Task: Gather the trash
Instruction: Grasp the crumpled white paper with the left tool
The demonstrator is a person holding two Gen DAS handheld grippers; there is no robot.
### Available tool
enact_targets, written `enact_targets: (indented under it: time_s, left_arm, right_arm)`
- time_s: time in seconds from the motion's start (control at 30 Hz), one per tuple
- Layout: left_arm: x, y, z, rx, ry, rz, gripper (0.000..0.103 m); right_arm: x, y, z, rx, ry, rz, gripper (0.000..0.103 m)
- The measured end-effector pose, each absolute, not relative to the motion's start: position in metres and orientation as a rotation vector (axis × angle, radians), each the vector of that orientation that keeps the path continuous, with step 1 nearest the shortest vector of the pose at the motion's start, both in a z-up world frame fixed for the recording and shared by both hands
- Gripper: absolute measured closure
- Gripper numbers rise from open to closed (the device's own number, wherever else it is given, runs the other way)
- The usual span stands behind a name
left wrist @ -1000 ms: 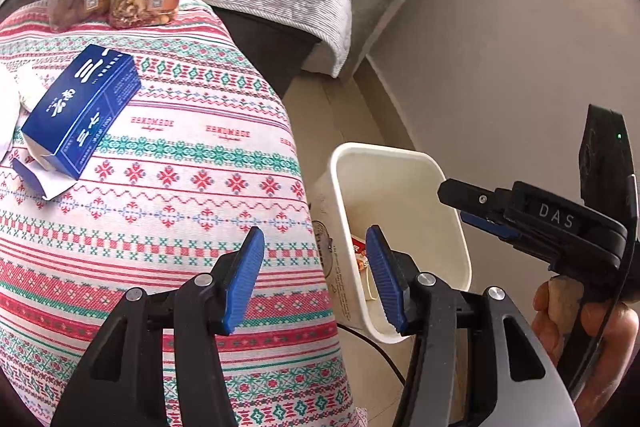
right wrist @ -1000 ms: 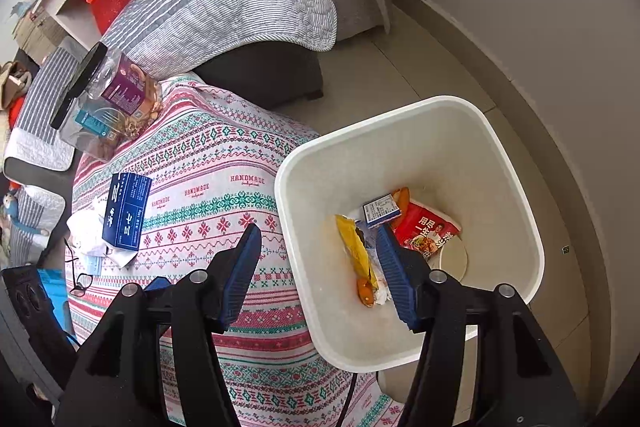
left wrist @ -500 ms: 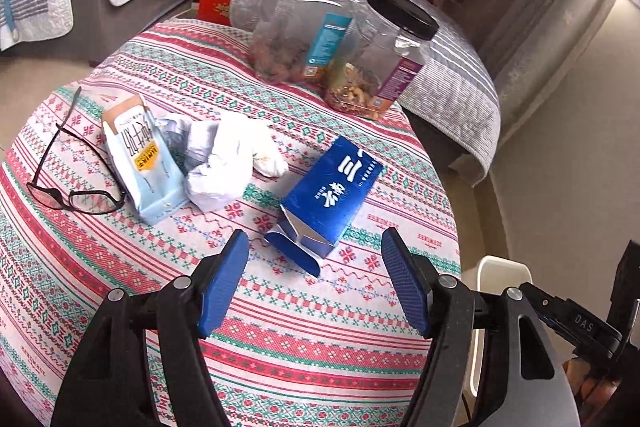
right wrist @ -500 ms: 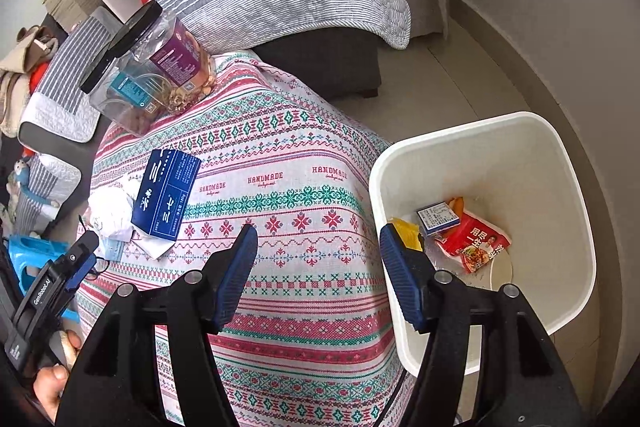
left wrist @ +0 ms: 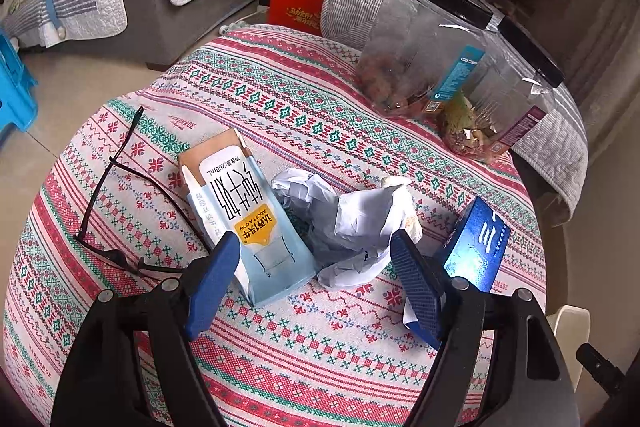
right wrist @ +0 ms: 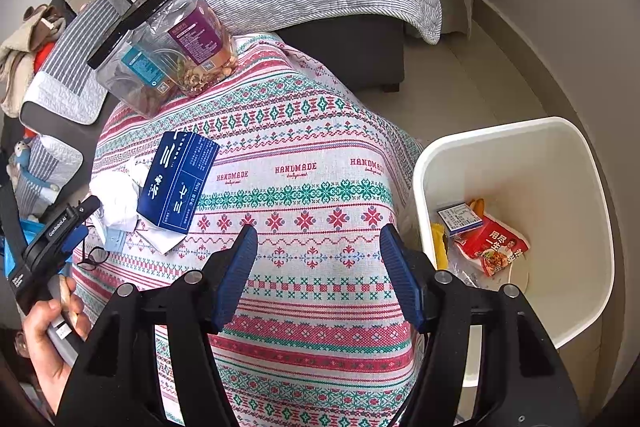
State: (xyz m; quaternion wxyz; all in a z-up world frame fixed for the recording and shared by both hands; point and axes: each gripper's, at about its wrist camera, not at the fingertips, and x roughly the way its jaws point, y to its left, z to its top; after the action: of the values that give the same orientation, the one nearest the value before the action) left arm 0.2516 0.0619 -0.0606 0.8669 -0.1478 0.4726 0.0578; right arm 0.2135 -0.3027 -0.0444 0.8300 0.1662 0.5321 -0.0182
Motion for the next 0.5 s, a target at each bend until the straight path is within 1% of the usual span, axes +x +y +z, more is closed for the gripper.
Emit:
enact_targets:
  time_s: [0.43,0.47,0.5]
  left_arm:
    - [0.266,0.021,-0.064,-0.221,0.972,-0.016,0.027]
    - [0.268,0.019,-0.066,-0.213,0.974,-0.021,0.028]
    - [0.269,0.017,-0.068,-0.203,0.974,-0.018,0.036]
  right_arm:
    - [0.222,-0.291,-0.049,0.342,1.125,-0.028,0.042]
    - [0.222,-0.29,-0.049,0.344,1.125,-0.025,0.042]
    - [0.223,-0.289,-0.049,0.347,1.123,-0.021,0.042]
